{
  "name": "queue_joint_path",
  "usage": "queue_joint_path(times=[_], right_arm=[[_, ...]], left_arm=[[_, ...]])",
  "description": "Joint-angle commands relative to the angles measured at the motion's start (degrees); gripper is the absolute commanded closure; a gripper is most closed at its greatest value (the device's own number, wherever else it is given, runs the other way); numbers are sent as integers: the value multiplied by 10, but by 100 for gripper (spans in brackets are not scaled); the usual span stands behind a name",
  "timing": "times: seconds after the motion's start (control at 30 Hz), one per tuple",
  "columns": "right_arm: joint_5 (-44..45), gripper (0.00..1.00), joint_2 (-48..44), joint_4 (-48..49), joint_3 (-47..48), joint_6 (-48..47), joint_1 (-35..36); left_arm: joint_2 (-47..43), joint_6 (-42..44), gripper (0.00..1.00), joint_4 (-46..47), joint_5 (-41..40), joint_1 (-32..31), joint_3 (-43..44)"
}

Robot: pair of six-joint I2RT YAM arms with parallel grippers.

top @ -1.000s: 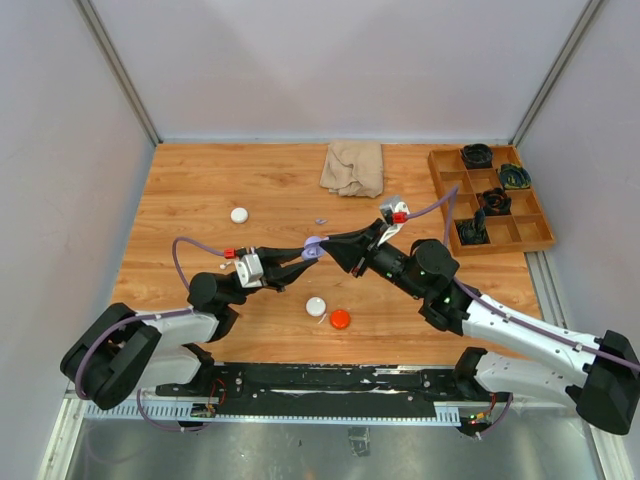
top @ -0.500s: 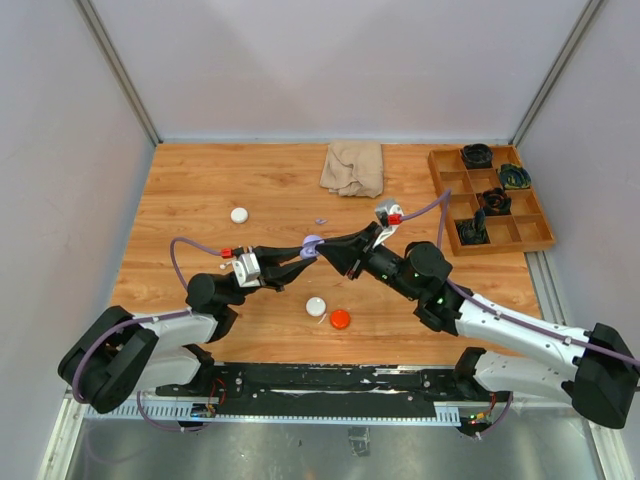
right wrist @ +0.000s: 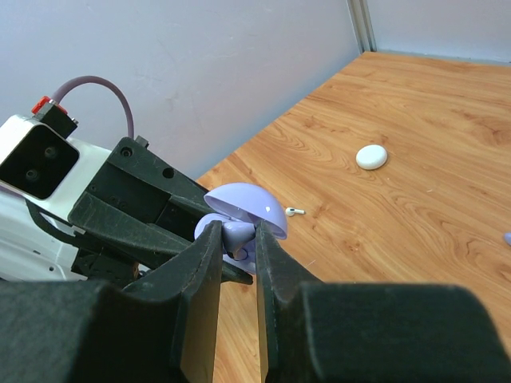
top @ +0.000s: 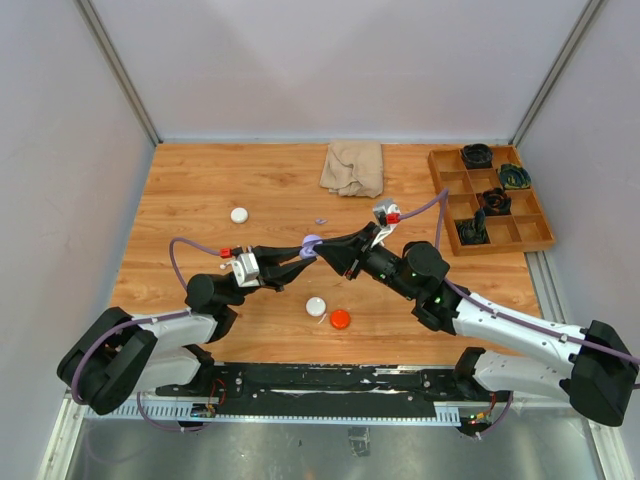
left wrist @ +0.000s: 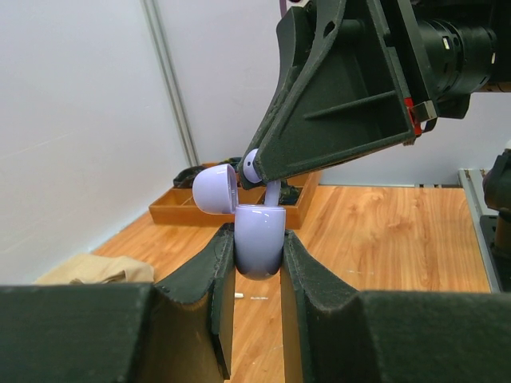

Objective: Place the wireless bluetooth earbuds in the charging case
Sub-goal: Place the earbud in the charging case.

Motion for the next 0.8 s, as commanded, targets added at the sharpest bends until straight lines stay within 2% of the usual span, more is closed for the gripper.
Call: queue_joint_path(times=[0.0,0.3,0.57,0.77], right_arm=[[20,83,2,4,-1,6,18],[27,76,12,-25,15,12,21],[41,54,-6,-47,19,-7,21],[61,39,-38,-94,34,-75,14]], left_arm=[[-11,0,100,143,-8,3,15],[-14,-1,100,143,-11,3,12],[-14,7,100,143,-26,3,1],[-12,16,100,143,-43,3,-13]])
